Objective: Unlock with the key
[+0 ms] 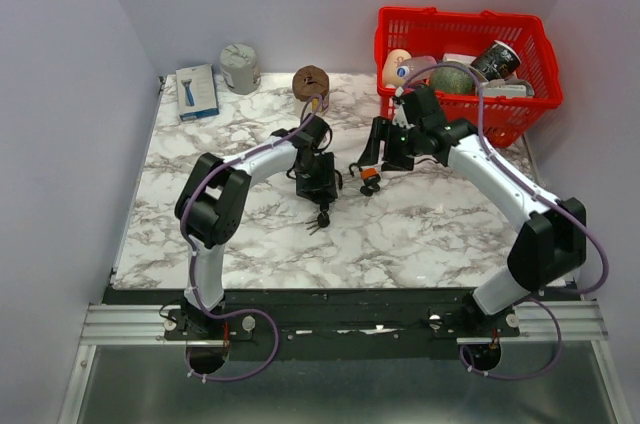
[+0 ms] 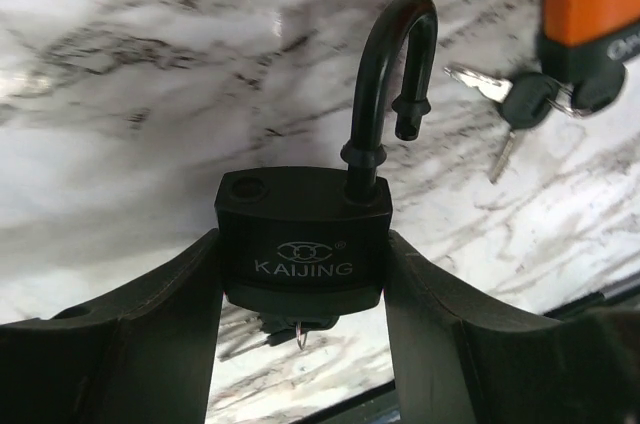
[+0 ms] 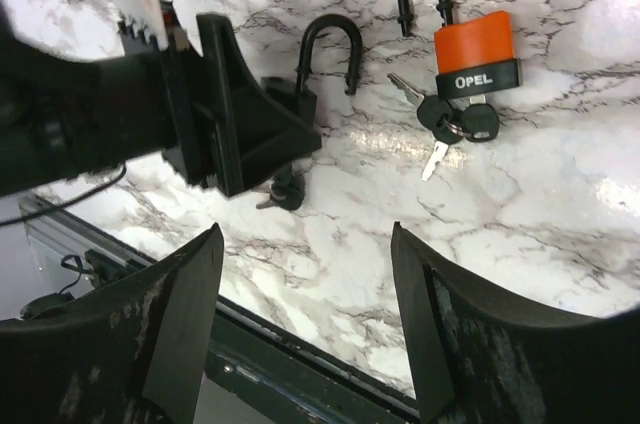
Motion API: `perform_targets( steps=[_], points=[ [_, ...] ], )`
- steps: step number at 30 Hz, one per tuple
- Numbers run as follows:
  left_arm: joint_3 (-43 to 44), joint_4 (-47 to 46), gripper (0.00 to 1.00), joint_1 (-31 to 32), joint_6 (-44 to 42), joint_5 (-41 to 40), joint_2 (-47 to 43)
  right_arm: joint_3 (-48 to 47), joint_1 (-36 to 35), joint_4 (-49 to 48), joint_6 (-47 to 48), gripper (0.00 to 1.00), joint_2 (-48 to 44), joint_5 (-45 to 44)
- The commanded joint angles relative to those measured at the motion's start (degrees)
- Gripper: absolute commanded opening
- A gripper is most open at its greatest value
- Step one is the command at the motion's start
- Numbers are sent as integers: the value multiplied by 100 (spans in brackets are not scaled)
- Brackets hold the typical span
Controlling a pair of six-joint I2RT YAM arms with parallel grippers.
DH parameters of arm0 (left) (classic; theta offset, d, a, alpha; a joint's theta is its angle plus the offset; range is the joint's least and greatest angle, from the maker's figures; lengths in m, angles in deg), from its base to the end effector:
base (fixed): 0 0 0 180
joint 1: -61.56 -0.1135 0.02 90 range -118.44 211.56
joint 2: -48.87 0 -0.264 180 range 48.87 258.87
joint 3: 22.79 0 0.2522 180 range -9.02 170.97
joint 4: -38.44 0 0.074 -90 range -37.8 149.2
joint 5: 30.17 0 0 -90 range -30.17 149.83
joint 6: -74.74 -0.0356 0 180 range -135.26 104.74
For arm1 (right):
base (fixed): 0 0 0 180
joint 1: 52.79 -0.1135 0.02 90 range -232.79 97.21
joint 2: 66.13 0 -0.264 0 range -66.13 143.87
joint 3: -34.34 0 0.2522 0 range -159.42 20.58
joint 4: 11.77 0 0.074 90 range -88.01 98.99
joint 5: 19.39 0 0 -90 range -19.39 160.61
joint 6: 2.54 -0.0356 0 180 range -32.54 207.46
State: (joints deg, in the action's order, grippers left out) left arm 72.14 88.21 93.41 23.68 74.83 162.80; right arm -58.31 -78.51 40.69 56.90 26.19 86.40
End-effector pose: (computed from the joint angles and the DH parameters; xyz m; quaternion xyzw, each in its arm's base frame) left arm 0.3390 -0.2214 0.1717 -0.0363 0.9741 -0.2104 0.0746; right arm 0.3105 0.1603 0.2933 -0.0050 0.9380 0.2662 0.2222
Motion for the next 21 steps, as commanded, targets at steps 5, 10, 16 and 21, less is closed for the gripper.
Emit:
perform_targets(
  steps=[5, 10, 16, 21],
  points=[
    [496, 406, 0, -136, -52, -648, 401, 734, 31, -99, -98, 79, -1066, -770],
    [812, 547, 9, -162, -140, -868, 630, 893, 31, -99, -134, 80, -1286, -911],
    [1331, 925, 50, -188, -369, -1140, 877, 1016, 31, -90, -134, 82, -1453, -955],
    [1332, 882, 85, -188, -422, -1254, 719, 1087, 40, -117, -160, 84, -1506, -990]
  ],
)
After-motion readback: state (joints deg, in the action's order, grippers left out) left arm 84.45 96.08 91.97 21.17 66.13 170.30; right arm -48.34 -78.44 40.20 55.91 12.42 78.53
